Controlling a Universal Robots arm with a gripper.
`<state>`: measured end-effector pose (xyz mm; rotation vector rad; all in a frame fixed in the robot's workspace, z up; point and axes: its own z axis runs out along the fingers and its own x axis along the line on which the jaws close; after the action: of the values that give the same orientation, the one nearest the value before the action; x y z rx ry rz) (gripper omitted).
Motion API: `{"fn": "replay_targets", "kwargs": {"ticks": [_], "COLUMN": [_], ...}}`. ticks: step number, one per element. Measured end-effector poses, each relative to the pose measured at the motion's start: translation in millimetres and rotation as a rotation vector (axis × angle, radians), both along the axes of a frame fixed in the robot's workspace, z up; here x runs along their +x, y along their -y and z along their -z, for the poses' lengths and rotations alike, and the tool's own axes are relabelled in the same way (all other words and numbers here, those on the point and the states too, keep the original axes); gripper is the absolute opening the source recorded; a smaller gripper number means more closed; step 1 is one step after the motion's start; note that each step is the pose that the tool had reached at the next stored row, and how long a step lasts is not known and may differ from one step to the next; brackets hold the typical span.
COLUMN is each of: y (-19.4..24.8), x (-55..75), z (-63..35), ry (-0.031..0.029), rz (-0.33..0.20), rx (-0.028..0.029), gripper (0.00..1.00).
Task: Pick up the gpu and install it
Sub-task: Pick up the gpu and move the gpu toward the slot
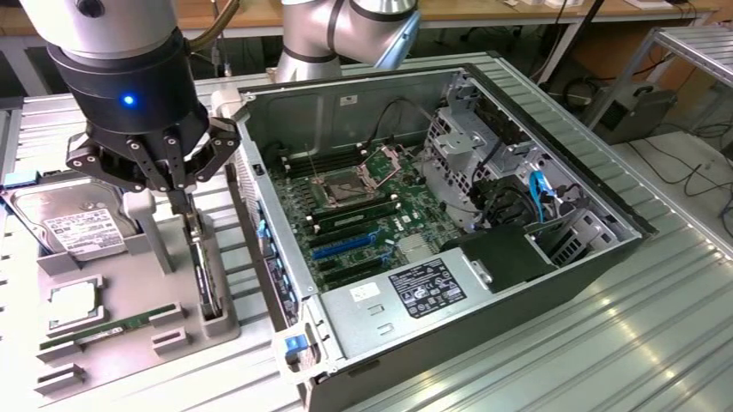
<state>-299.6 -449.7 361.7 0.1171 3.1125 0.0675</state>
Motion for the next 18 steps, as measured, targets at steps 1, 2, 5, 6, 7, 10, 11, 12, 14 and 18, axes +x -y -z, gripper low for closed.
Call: {"fn": "replay_targets", "kwargs": {"ticks": [1, 2, 5, 6, 7, 10, 11, 12, 14, 18], "y": [0.0, 0.0, 0.0, 0.0, 0.0, 0.1, 0.1, 0.1, 0.2, 0.2], "x": [0.0, 0.0, 0.0, 0.0, 0.0, 0.0, 0.0, -0.1, 0.0, 0.0], "z": [0.0, 0.0, 0.0, 0.0, 0.0, 4.0, 6.7, 8.5, 12.9, 21.1], "ry": [0.0, 0.0, 0.0, 0.0, 0.0, -0.0001, -0.0003, -0.0003, -0.0004, -0.0003], "rz": [0.0, 0.0, 0.0, 0.0, 0.0, 0.0, 0.0, 0.0, 0.0, 0.0], "rx": [0.0, 0.0, 0.0, 0.0, 0.0001, 0.0, 0.0, 0.0001, 0.0, 0.0001], "gripper": [0.11, 0.11, 0.24, 0.3, 0.3, 0.42, 0.42, 0.42, 0.42, 0.42]}}
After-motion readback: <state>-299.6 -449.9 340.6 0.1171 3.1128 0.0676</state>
